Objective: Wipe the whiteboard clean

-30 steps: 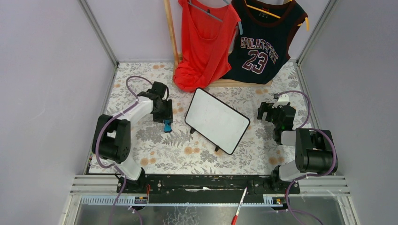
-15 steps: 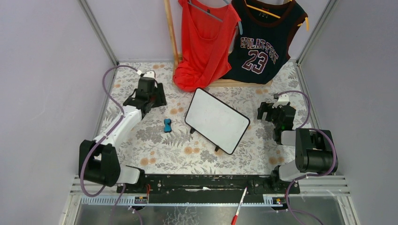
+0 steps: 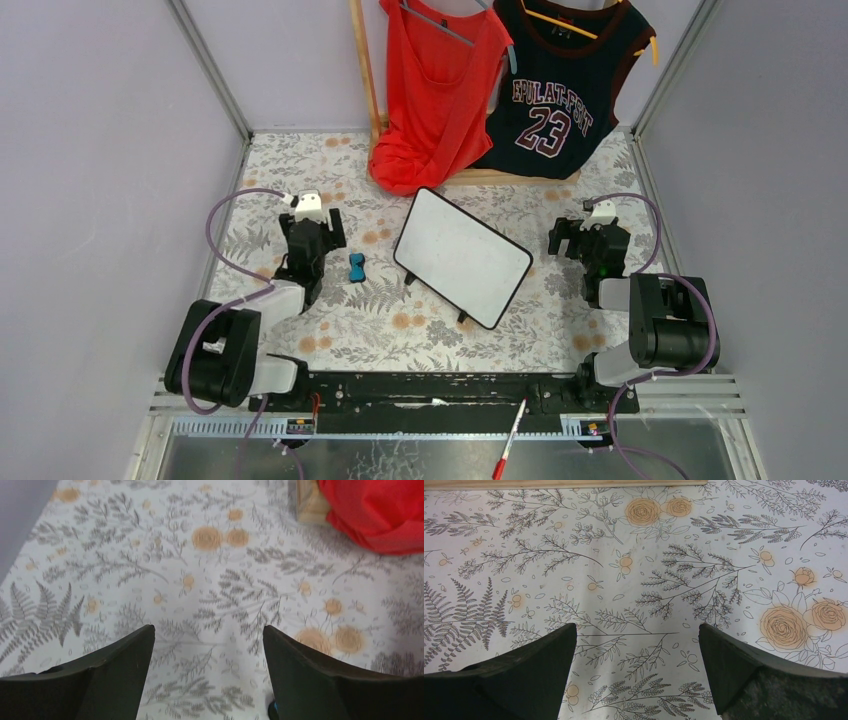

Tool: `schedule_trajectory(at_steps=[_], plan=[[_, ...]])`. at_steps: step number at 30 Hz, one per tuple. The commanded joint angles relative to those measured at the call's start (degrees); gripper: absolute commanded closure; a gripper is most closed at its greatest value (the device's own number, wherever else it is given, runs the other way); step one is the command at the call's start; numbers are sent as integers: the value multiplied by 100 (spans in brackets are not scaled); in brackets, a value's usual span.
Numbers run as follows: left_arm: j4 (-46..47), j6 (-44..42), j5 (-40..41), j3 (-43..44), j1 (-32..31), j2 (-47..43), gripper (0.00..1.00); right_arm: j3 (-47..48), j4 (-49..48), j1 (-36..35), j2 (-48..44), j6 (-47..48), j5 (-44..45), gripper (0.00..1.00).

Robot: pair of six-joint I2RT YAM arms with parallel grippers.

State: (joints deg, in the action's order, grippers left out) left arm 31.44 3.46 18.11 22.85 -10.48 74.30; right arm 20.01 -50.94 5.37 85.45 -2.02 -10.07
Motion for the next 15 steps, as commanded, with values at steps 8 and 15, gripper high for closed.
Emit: schedule_trajectory(at_steps=[8, 15], plan=[[1852, -316, 107, -50, 97, 757, 21, 68, -355, 8, -6, -31, 10, 2], [2292, -255, 266, -85, 118, 1275, 21, 73, -356, 8, -2, -36, 14, 1]])
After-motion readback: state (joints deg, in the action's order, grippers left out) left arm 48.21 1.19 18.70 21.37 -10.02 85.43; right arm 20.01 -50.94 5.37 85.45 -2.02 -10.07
